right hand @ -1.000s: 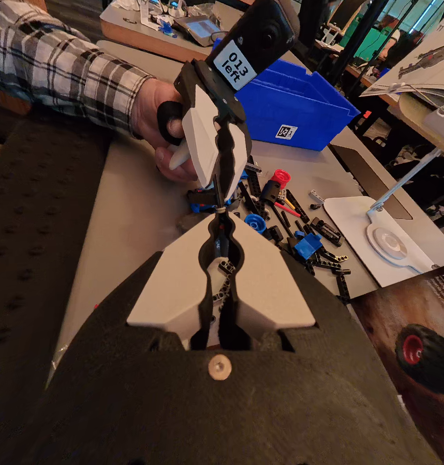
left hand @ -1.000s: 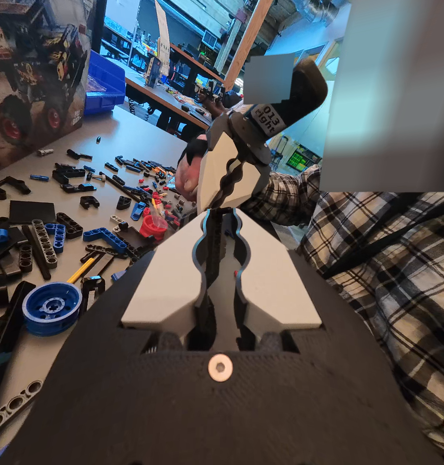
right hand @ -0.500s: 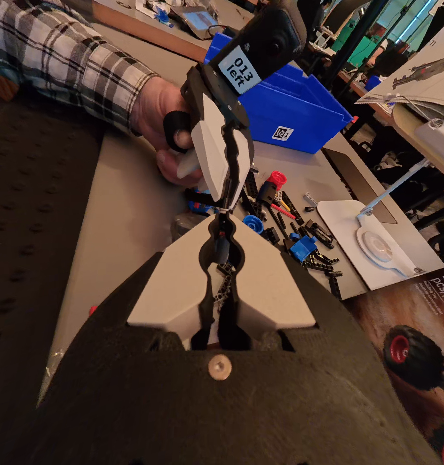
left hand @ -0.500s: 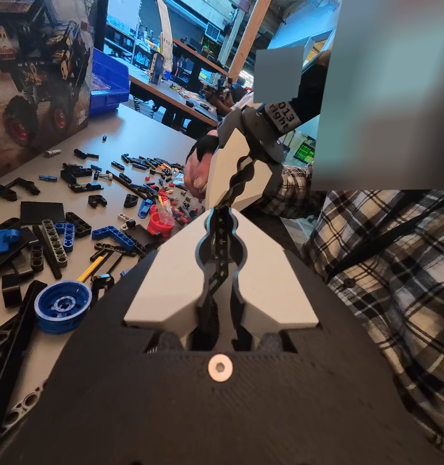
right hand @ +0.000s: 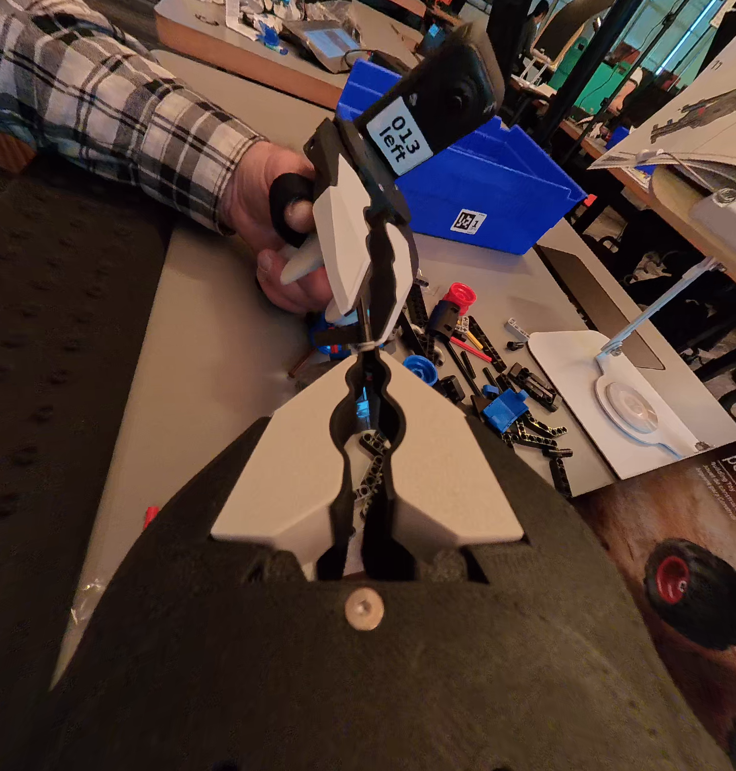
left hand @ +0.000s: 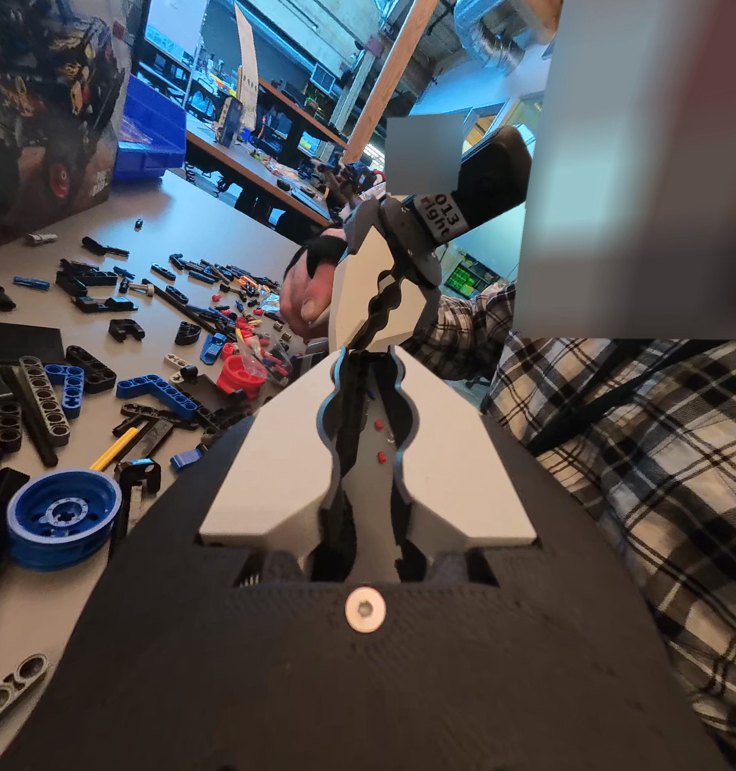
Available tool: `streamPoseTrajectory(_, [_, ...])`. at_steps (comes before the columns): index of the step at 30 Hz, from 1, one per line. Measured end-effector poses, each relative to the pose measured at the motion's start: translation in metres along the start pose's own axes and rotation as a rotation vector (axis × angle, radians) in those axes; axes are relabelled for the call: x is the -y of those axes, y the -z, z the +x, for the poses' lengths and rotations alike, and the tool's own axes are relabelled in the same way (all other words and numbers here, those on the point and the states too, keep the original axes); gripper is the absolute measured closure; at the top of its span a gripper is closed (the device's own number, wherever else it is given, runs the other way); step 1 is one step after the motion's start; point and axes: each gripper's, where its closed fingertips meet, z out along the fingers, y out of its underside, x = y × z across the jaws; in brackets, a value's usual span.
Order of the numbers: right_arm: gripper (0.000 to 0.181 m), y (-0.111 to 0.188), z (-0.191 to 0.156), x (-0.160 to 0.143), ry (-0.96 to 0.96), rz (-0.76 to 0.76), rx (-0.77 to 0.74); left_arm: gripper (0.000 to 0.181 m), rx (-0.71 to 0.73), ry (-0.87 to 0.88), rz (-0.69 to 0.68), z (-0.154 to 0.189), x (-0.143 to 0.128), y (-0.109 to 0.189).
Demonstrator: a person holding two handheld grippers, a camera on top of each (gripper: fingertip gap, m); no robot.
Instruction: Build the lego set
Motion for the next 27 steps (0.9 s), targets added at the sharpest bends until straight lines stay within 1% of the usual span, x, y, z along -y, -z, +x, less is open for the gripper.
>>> streamPoseTrajectory(11, [0.181, 0.001, -0.001, 0.006, 0.019, 0.027, -0.014, 0.165, -0.047, 0.01, 0.019, 0.004, 0.002, 0.0])
streamPoseTrajectory(20, [0.181, 0.001, 0.002, 0.006, 0.011, 0.021, -0.028, 0.169, -0.008, -0.013, 0.034, -0.001, 0.004, -0.001])
streamPoseTrajectory(23, [0.181, -0.001, 0.004, -0.001, 0.011, -0.003, -0.035, 0.167, 0.026, -0.011, 0.005, -0.006, 0.001, -0.002])
streamPoseTrajectory(27, [0.181, 0.001, 0.004, 0.011, -0.024, 0.068, -0.019, 0.166, -0.051, -0.002, 0.046, 0.005, 0.009, 0.003])
